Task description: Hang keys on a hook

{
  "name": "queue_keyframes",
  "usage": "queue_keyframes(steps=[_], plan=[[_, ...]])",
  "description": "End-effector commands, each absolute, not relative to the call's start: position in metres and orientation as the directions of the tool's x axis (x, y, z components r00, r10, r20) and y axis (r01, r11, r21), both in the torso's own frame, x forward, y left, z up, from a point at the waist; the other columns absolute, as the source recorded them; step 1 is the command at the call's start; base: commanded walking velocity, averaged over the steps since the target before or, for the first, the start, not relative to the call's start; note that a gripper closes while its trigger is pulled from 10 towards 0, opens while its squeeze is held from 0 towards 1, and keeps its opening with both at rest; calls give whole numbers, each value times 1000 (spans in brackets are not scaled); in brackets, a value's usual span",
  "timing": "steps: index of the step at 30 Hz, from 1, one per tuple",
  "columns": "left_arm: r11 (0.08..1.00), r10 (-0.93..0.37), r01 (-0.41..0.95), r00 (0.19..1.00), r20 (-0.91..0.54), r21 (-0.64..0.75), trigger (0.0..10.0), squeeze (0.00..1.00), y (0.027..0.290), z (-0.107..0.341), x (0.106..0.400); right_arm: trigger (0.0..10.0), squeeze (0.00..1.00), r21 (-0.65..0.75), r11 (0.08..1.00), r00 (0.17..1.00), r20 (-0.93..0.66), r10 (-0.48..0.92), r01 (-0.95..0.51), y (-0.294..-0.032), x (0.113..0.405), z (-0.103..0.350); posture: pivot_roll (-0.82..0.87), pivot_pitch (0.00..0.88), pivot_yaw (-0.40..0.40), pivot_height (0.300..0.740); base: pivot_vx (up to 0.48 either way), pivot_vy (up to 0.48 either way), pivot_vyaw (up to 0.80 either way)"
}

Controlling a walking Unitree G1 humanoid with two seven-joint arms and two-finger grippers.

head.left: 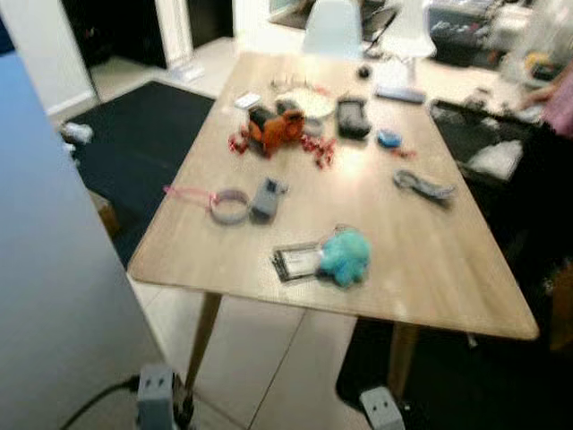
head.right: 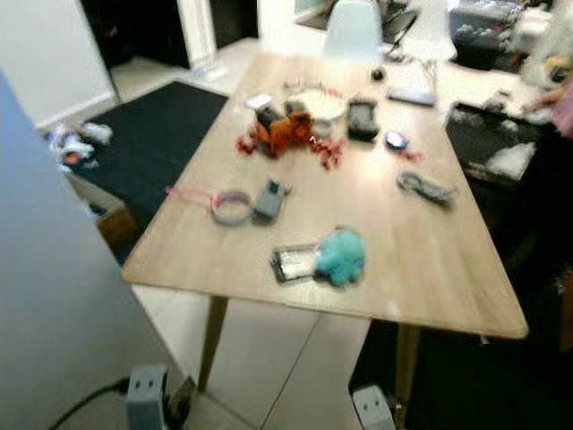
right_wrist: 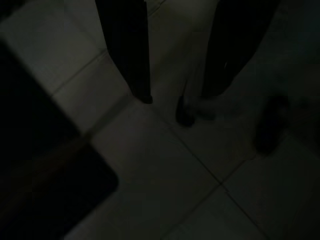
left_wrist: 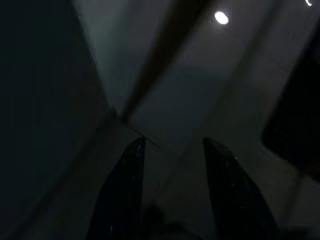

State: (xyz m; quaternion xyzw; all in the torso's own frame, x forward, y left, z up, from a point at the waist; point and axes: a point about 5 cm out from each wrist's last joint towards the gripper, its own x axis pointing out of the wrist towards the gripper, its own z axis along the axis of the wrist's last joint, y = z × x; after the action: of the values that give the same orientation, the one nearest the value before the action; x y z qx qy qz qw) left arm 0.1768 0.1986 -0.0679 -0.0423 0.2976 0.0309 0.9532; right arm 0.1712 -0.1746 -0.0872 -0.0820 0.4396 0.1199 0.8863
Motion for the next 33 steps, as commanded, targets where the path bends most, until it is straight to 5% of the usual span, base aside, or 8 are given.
queue_keyframes(steps=[1,14,20,23,24,27,31,33], plan=[[994,43,-95,795,-605,-55,10000,0,200,-74,167,10000,0,-21,961,565,-812,145,-277,-171,163,-91,66,66,-42,740,0,0,0],[995,48,-90,800,-598,-40,10000,0,202,-73,164,10000,0,-18,965,563,-815,137,-262,-172,161,-92,69,73,-42,740,0,0,0],[997,43,-74,814,-579,-29,10000,0,204,-71,162,10000,0,-40,990,613,-789,52,-135,-191,163,-88,76,74,-46,740,0,0,0],[998,50,-67,813,-580,-9,10000,0,209,-72,158,10000,0,-189,978,628,-752,-200,86,-246,157,-79,76,76,-40,740,0,0,0],[998,50,-67,813,-580,-9,10000,0,209,-72,158,10000,0,-189,978,628,-752,-200,86,-246,157,-79,76,76,-40,740,0,0,0],[998,50,-58,805,-592,5,10000,0,214,-73,152,10000,0,-330,816,620,-533,-576,475,-342,158,-33,64,77,-28,740,0,0,0],[999,47,-54,803,-595,6,10000,0,214,-74,152,10000,0,-324,774,635,-443,-633,544,-360,167,-15,61,78,-26,740,0,0,0],[999,37,-41,796,-604,7,10000,0,213,-75,150,10000,0,-263,729,706,-191,-682,632,-387,210,44,57,76,-25,740,0,0,0]])
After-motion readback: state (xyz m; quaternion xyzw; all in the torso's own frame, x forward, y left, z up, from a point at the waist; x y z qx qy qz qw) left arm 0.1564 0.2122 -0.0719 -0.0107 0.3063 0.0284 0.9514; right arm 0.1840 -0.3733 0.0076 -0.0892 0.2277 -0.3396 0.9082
